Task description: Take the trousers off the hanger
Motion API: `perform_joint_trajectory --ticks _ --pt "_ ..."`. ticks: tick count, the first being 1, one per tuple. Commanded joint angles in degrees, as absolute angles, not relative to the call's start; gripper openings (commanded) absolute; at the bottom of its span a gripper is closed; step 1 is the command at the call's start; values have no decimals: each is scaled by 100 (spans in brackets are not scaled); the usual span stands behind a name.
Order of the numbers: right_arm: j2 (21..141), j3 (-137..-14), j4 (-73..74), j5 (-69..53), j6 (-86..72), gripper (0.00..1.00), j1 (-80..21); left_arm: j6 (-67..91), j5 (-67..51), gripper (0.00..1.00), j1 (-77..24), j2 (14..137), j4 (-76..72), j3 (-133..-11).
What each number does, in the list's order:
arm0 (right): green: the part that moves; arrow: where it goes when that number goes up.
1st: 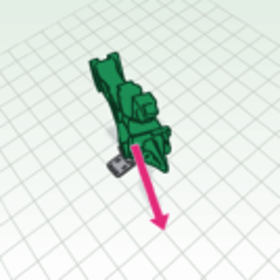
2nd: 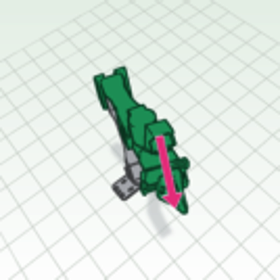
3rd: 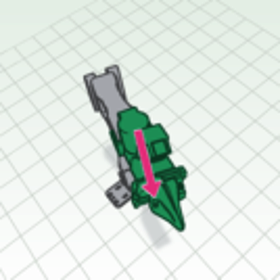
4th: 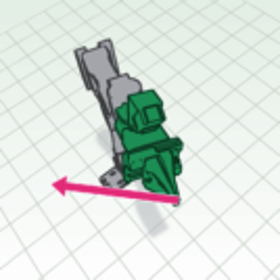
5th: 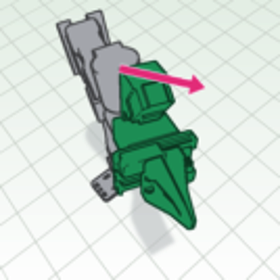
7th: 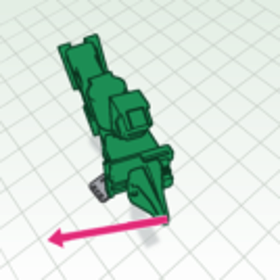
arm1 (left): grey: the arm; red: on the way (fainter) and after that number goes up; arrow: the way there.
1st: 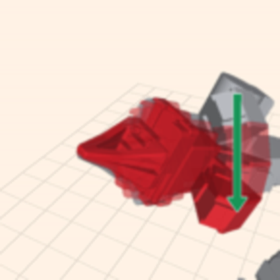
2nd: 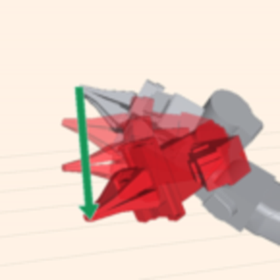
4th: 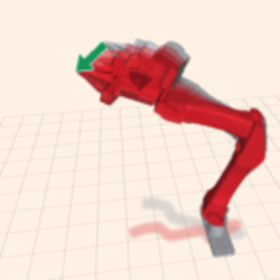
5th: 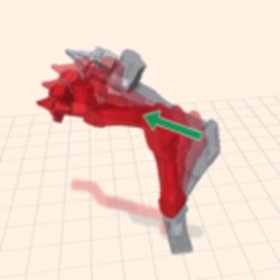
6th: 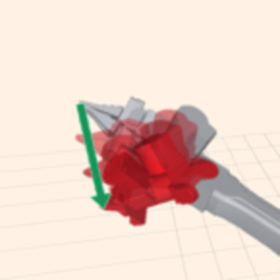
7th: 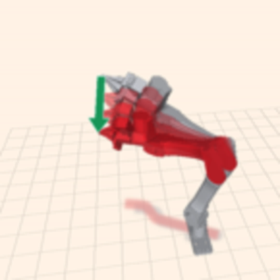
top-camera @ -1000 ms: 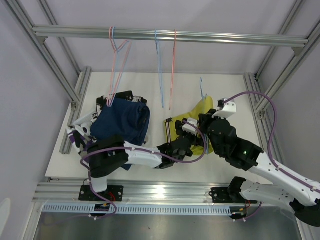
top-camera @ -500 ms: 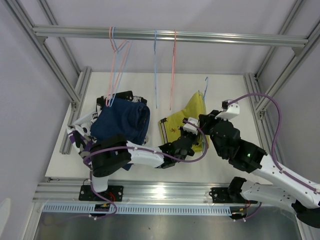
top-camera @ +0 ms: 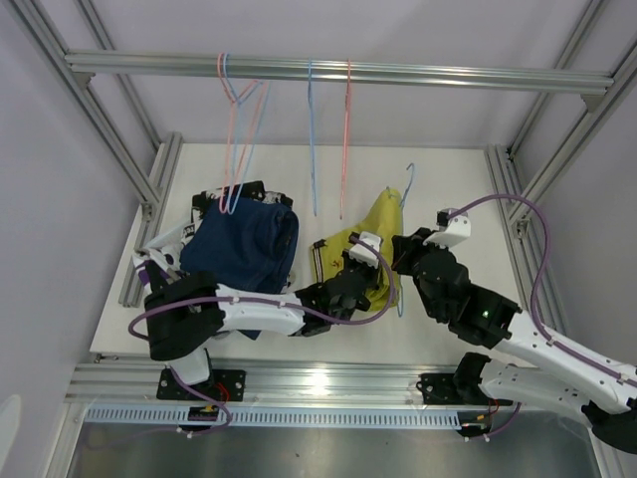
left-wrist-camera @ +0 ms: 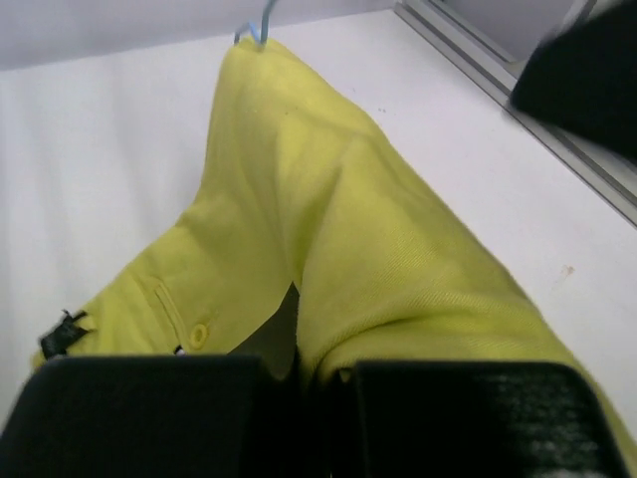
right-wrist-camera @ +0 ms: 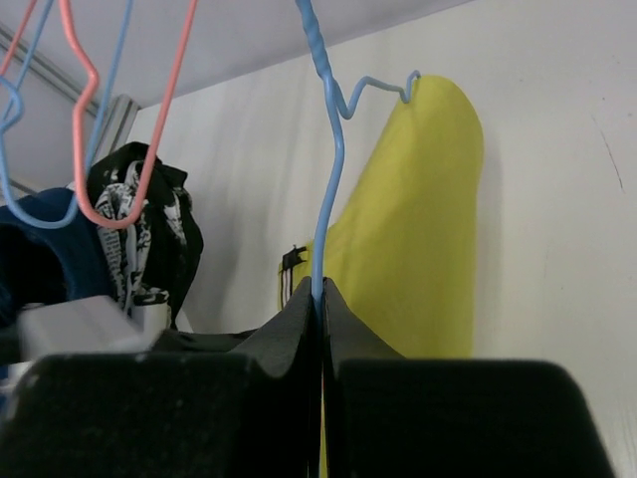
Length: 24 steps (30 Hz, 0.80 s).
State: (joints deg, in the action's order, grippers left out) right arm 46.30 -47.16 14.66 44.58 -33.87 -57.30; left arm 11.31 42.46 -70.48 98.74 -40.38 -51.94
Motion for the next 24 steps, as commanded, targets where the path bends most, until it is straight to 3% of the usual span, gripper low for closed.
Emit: perform_joint_trajectory --ticks 1,14,24 --pt "4702 -4466 967 4860 -3629 0 -5722 809 4359 1 -7075 9089 -4219 -5256" --pt "4887 -3754 668 4896 -4315 0 -5687 -343 4544 1 -7462 7270 -3464 -5765" --pt "4632 -3296 721 4975 -4587 0 -5695 604 4139 1 -7523 5924 -926 -6607"
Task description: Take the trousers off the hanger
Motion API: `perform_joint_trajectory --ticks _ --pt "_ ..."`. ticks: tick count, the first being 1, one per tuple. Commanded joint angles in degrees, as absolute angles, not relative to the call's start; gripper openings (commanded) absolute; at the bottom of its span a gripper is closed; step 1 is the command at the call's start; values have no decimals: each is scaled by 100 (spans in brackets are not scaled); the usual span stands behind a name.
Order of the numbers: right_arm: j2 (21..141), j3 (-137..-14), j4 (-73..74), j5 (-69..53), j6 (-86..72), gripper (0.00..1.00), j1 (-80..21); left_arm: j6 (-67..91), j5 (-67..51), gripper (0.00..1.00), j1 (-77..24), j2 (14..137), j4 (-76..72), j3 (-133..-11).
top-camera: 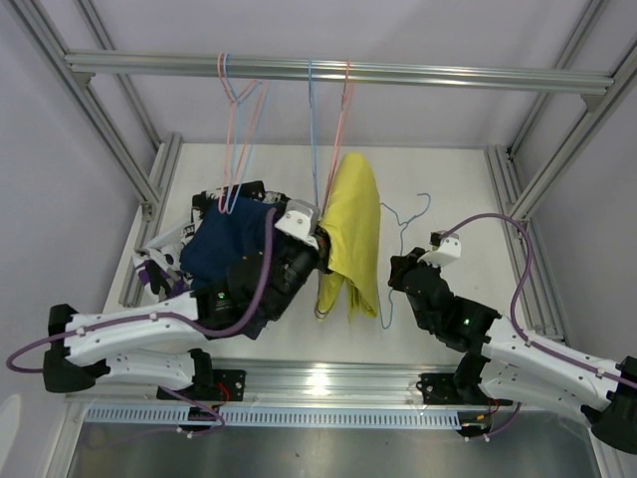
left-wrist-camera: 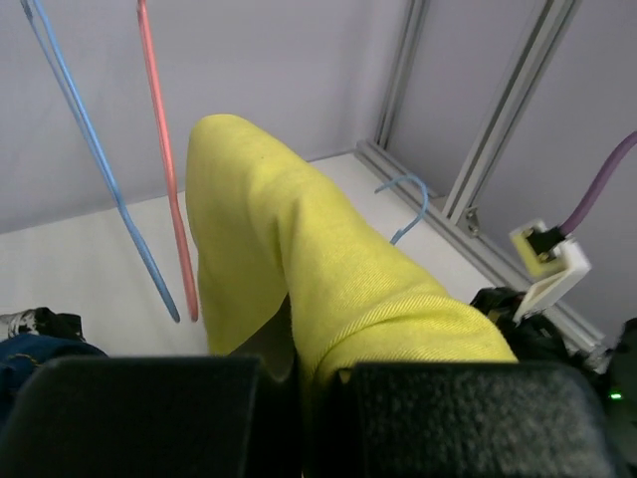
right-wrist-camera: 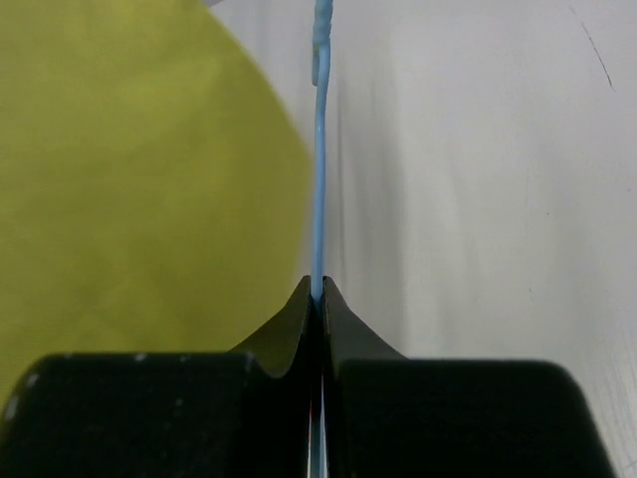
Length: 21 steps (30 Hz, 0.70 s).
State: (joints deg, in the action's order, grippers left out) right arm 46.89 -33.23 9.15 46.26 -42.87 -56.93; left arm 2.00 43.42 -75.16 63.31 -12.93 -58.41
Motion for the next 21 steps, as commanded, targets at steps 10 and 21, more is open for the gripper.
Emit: perform_joint_trajectory --ticks 10,21 --pt "4816 -3138 650 4983 -4623 0 -5687 580 3525 1 -7541 4949 -132 -6873" --pt "4992 -2997 554 4878 -4650 0 -5572 571 3647 1 -7541 3648 -97 -6557"
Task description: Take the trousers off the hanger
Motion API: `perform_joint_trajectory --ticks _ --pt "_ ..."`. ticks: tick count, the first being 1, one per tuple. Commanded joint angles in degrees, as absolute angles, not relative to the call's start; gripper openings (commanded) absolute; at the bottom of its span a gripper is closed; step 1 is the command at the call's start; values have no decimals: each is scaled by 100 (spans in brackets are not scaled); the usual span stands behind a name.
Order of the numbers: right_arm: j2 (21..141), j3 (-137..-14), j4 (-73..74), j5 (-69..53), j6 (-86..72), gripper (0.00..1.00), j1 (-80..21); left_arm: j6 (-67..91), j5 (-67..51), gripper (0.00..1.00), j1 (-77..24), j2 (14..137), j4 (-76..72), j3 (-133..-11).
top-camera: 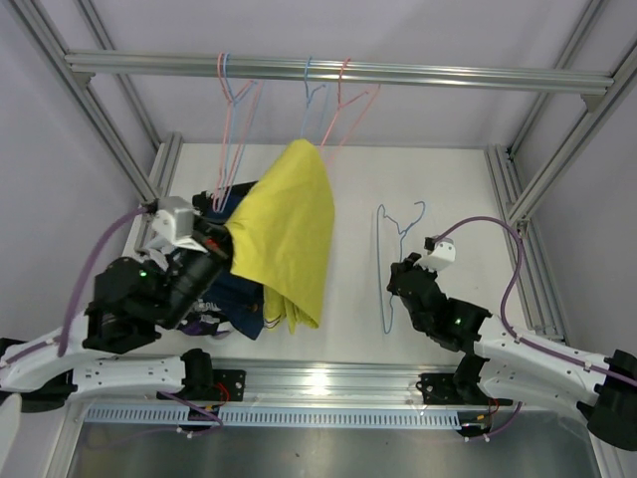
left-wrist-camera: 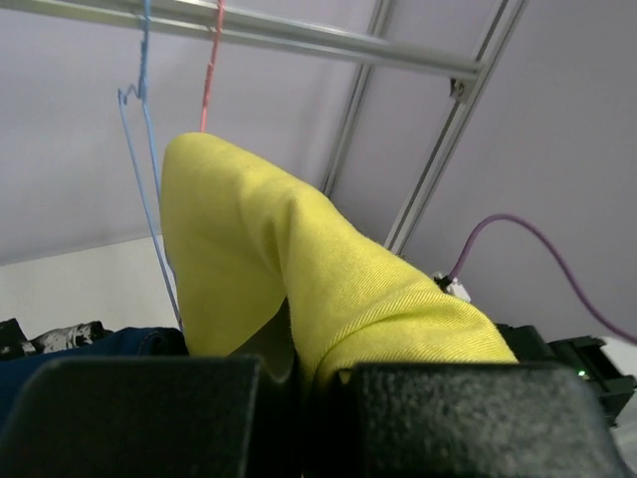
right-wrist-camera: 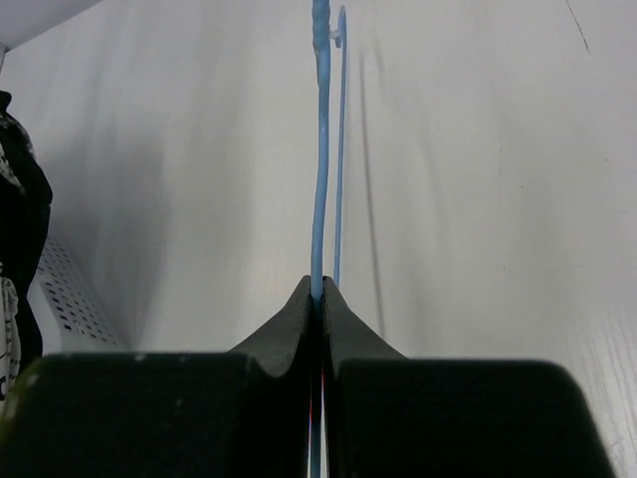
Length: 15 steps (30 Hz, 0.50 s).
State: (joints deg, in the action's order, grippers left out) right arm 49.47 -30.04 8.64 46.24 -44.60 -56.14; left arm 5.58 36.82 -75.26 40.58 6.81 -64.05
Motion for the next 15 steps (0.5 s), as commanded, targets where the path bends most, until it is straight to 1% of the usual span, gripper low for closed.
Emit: perform_joint_trajectory --ticks 1,10,14,15 --pt "5018 -2980 528 4869 -4649 0 -5572 554 3647 1 -7541 3465 -166 -6522" --pt "5150 -2918 387 4694 -4632 0 -5449 -218 4595 1 -7541 3006 -465 -6487" --pt "5159 -2892 387 4676 -4614 0 -5405 -974 5561 1 -7541 2945 -1061 -6337" --pt "5168 -2883 369 4658 -4614 0 -5397 -1097 5616 1 -7541 2927 -1185 -6285"
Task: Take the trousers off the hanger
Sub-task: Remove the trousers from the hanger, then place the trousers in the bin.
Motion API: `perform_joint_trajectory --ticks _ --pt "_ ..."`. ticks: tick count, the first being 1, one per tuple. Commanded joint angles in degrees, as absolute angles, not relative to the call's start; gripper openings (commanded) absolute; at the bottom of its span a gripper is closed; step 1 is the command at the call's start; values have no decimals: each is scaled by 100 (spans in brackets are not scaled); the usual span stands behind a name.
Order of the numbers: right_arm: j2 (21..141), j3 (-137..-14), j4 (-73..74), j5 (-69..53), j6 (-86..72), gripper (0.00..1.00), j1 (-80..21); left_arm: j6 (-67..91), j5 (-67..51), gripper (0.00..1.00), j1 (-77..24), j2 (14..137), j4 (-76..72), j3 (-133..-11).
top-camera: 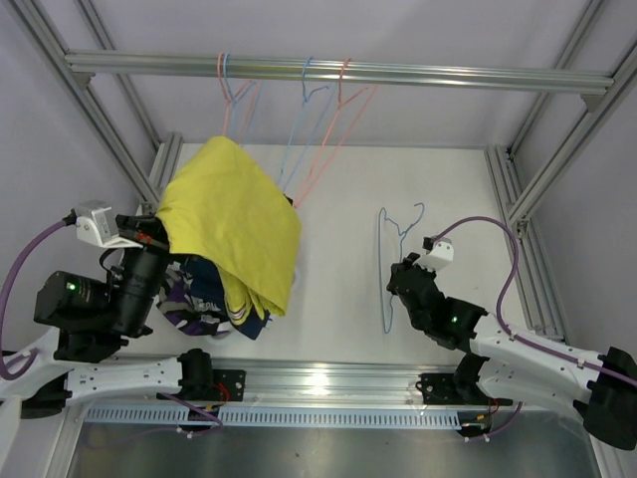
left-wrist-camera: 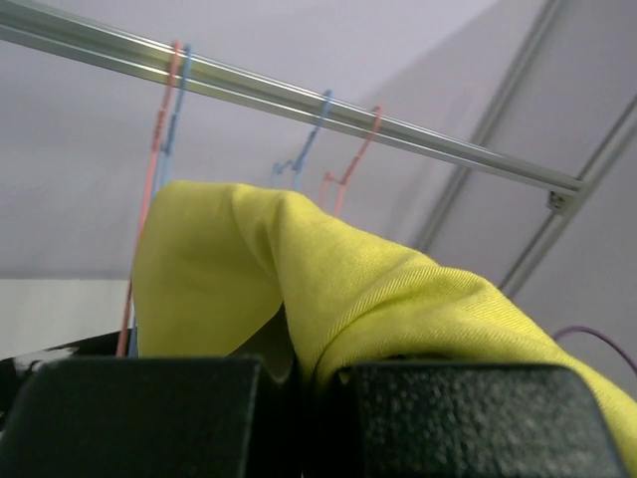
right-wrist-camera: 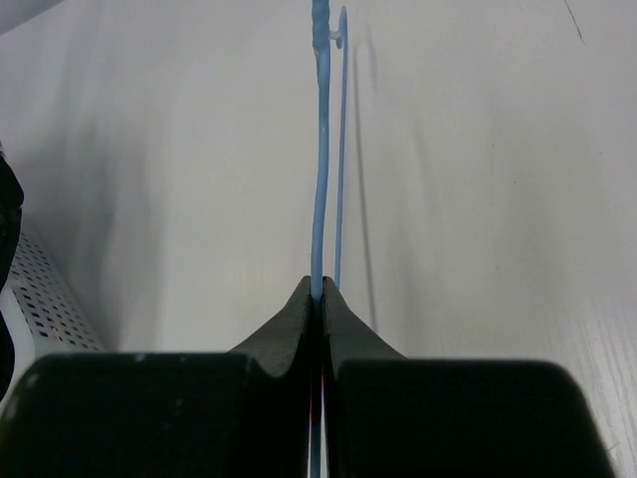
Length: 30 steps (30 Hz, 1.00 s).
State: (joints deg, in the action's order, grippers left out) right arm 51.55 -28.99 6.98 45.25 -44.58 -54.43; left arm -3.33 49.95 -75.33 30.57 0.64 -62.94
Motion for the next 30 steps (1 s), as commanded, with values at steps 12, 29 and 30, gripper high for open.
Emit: perform_joint_trajectory --ticks 12,29,30 --pt "5300 -2725 123 4333 -4588 0 -5203 -1819 5993 1 -7524 2321 -1600 -6407" --pt "5335 -2602 62 4263 -4623 0 -5203 -1250 7522 1 -6680 2399 -705 -5827" --pt "5352 -2602 70 4263 -4623 0 -5194 -909 7602 1 -6601 2391 -416 -5827"
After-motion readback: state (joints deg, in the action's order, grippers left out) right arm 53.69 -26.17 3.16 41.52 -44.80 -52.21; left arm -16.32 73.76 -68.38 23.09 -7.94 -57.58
